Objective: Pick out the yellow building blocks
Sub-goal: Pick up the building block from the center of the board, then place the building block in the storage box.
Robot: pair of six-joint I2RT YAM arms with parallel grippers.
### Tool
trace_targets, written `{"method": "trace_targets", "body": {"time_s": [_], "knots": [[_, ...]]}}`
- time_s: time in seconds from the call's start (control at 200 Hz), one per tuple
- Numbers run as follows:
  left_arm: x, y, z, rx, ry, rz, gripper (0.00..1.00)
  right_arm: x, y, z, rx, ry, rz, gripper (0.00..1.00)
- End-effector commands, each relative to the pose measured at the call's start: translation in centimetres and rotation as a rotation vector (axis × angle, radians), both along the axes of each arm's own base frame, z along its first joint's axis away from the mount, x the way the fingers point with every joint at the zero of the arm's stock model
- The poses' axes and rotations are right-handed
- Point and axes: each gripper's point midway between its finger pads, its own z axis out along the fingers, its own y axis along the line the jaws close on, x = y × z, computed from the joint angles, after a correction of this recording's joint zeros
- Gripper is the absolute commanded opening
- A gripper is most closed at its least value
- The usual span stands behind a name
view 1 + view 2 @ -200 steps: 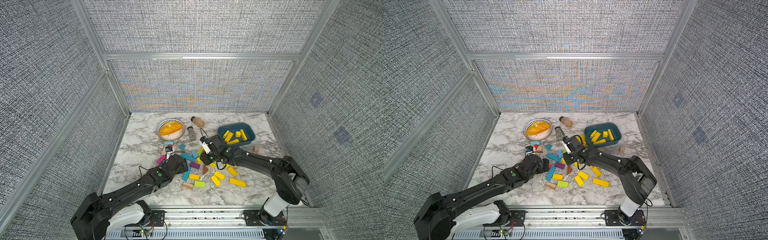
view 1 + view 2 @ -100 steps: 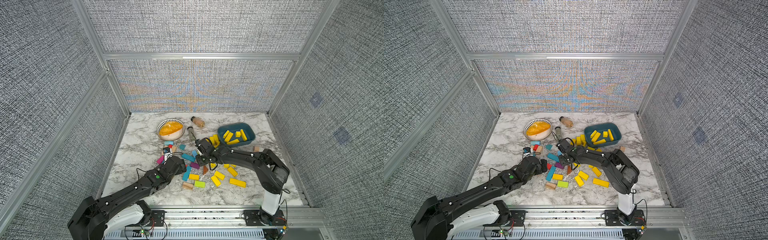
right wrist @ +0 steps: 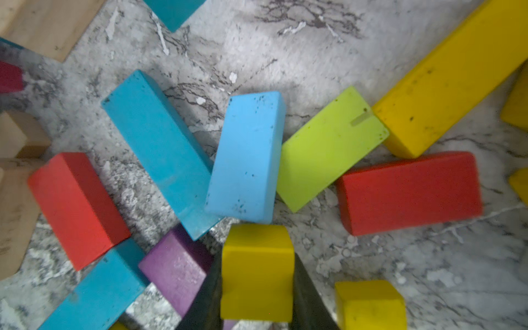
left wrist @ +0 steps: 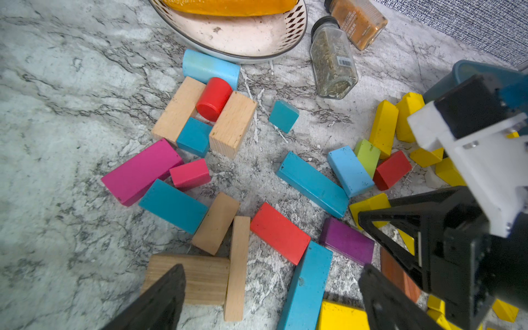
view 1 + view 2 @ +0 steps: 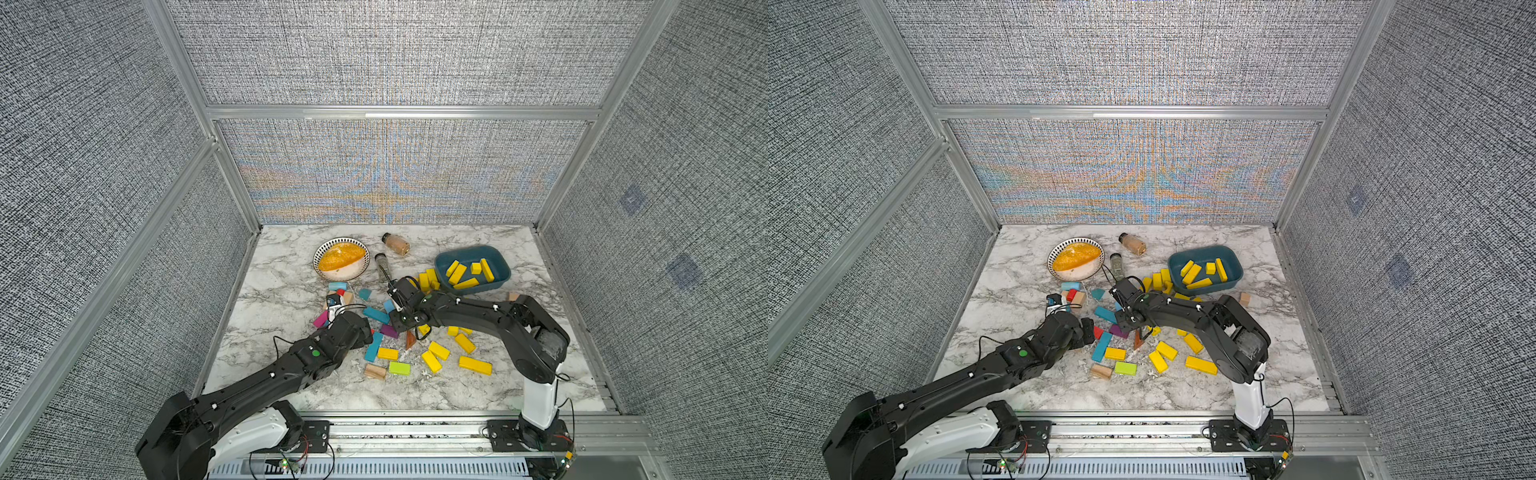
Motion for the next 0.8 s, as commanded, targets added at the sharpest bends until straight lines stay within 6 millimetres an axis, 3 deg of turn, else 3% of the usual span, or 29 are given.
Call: {"method": "trace_targets", "body": {"time_s": [0.0, 0.09, 0.16, 0.255, 0.405, 0.531, 0.656, 0.796], "knots": [[0.3, 0.0, 0.4, 0.015, -0.015, -0.004, 0.96, 0.7, -0.5, 2.7, -0.009, -0.052, -0.022, 0.25], [0.6, 0.0, 0.4, 0.026, -0.028, -0.003, 0.96, 1.8, -1.8, 6.6, -0.011, -0.108, -0.037, 0.22], [0.9, -0.1, 0.4, 0.026, -0.043, 0.007, 0.96, 3.2, -4.0, 9.4, -0.007, -0.158, -0.072, 0.22], [1.3, -0.5, 0.6, 0.020, -0.050, 0.006, 0.96, 5.7, -8.3, 10.8, -0.020, -0.191, -0.144, 0.22], [1.5, -1.2, 0.8, 0.036, -0.042, -0.027, 0.96, 9.5, -14.5, 9.9, -0.025, -0.198, -0.259, 0.21], [1.6, -1.4, 0.6, 0.040, -0.032, -0.035, 0.96, 12.5, -17.8, 8.3, -0.024, -0.176, -0.317, 0.21], [1.7, -1.9, 0.2, 0.027, -0.014, -0.036, 0.96, 14.3, -19.2, 6.1, -0.016, -0.137, -0.335, 0.22], [1.9, -2.6, -0.3, 0.029, 0.012, -0.046, 0.96, 15.2, -19.1, 3.9, -0.021, -0.092, -0.317, 0.22]]}}
